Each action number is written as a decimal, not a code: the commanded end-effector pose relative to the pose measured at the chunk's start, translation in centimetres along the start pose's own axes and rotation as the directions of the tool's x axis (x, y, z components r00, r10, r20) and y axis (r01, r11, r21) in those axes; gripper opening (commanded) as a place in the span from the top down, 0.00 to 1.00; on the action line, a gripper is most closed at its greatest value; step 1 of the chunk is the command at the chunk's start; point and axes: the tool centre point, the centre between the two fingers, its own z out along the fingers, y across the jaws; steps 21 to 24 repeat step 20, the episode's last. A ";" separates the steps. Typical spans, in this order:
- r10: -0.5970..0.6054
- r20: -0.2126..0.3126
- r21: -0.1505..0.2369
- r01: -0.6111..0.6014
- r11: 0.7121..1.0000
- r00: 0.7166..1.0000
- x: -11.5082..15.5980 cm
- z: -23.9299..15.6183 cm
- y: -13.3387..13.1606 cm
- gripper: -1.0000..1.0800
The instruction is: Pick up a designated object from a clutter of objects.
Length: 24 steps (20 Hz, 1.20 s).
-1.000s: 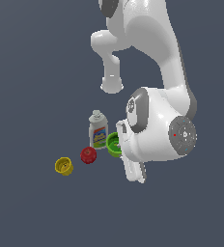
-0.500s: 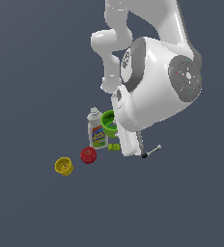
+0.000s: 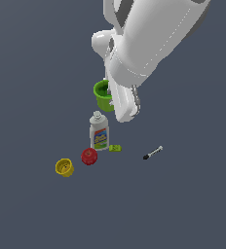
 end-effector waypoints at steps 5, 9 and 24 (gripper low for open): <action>0.001 0.000 0.000 -0.001 1.000 1.000 1.8 -4.2 5.6 1.00; 0.002 -0.001 0.000 -0.002 1.000 1.000 2.7 -6.2 8.1 1.00; 0.002 -0.002 0.000 -0.002 1.000 1.000 3.7 -8.6 10.8 1.00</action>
